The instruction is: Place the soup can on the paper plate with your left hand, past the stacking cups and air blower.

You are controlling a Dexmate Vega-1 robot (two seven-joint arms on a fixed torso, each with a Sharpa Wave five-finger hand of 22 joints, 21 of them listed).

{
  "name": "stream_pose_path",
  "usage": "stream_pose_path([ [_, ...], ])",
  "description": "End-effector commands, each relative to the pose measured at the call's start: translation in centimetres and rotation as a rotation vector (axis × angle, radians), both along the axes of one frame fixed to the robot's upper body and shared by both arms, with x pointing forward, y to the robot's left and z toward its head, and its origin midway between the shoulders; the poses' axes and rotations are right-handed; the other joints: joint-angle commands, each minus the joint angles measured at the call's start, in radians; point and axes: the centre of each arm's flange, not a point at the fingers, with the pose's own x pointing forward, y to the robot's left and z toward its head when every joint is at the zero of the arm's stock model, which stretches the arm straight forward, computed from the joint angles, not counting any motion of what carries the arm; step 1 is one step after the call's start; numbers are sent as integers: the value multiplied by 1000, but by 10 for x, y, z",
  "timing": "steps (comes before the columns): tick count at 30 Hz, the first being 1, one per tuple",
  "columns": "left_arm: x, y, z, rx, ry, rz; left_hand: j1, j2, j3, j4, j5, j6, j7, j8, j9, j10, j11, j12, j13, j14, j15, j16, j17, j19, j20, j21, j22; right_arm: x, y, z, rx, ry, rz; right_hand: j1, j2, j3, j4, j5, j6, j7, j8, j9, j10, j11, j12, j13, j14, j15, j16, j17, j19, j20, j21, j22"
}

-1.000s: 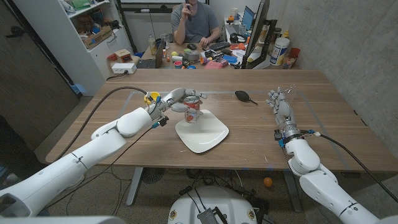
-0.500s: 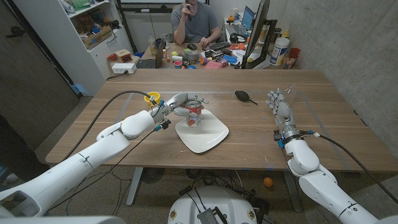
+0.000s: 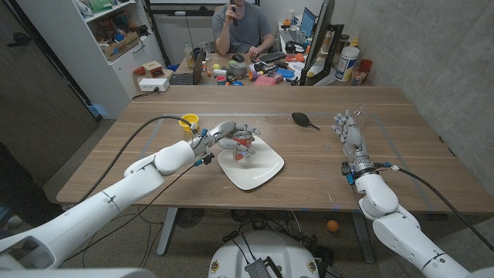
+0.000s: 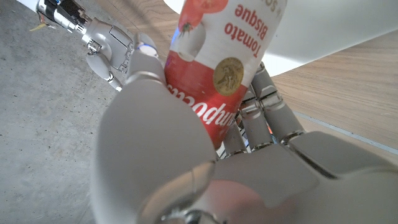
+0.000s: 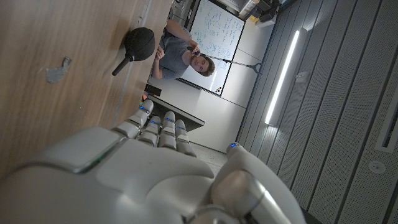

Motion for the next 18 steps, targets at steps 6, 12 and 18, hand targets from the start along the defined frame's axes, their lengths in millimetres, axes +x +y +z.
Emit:
stream_pose_path([
  [6, 9, -5, -12, 20, -32, 16, 139, 155, -1, 6, -3, 354, 281, 2, 4, 154, -148, -3, 4, 197, -275, 8, 4, 53, -134, 7, 4, -2, -4, -5, 8, -1, -2, 8, 31, 4, -2, 0, 1, 8, 4, 3, 10, 0, 2, 4, 3, 6, 3, 2, 9, -2, -7, 2],
  [12, 13, -6, -16, 23, -45, 19, 139, 156, -2, 6, -3, 352, 278, 0, 4, 154, -150, -4, 5, 196, -275, 7, 4, 51, -135, 6, 4, -4, -5, -5, 9, -1, -5, 7, 30, 4, -2, 0, 1, 8, 4, 3, 10, 0, 2, 4, 4, 6, 3, 2, 9, -2, -8, 2],
  [18, 16, -7, -24, 31, -42, 23, 139, 157, -3, 7, -3, 355, 276, 0, 4, 154, -151, -5, 6, 195, -275, 7, 4, 50, -136, 6, 4, -5, -5, -6, 10, -1, -9, 7, 30, 4, -2, -1, 2, 9, 4, 3, 10, 1, 2, 4, 4, 6, 3, 2, 10, -1, -9, 2],
])
